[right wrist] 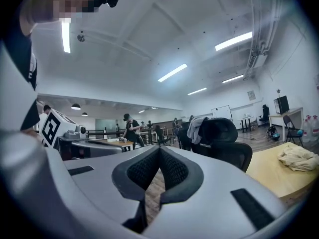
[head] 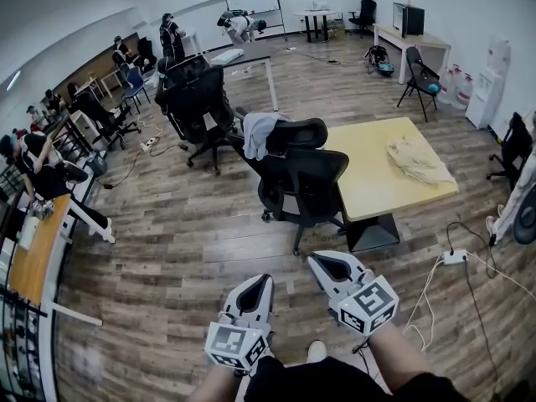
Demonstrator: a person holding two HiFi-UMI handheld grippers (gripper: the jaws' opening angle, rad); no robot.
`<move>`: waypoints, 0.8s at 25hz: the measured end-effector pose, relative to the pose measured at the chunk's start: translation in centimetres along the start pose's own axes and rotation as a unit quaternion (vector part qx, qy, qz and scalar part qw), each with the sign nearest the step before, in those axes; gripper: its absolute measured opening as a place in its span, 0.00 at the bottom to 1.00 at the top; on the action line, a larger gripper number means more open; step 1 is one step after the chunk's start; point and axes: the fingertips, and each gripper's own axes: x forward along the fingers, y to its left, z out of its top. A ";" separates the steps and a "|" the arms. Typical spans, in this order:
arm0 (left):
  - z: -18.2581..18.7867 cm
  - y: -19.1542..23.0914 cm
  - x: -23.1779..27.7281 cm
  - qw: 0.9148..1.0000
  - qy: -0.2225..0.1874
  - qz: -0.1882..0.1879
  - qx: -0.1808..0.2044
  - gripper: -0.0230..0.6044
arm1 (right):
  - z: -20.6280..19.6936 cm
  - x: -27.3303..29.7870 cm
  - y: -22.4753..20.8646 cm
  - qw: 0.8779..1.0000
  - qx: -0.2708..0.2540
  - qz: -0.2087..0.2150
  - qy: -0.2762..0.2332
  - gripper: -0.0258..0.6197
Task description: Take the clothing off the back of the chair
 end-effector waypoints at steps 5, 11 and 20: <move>0.0 1.4 0.0 1.000 0.002 0.002 -0.005 0.07 | -0.3 1.4 -0.1 1.000 0.003 -0.003 0.005 0.06; -0.1 3.8 0.2 1.000 0.004 0.000 -0.012 0.07 | -0.3 3.7 -0.1 1.000 0.009 -0.007 0.010 0.06; 0.0 8.6 0.1 1.000 0.004 -0.005 -0.028 0.07 | 0.2 8.3 0.3 1.000 0.012 -0.021 0.015 0.06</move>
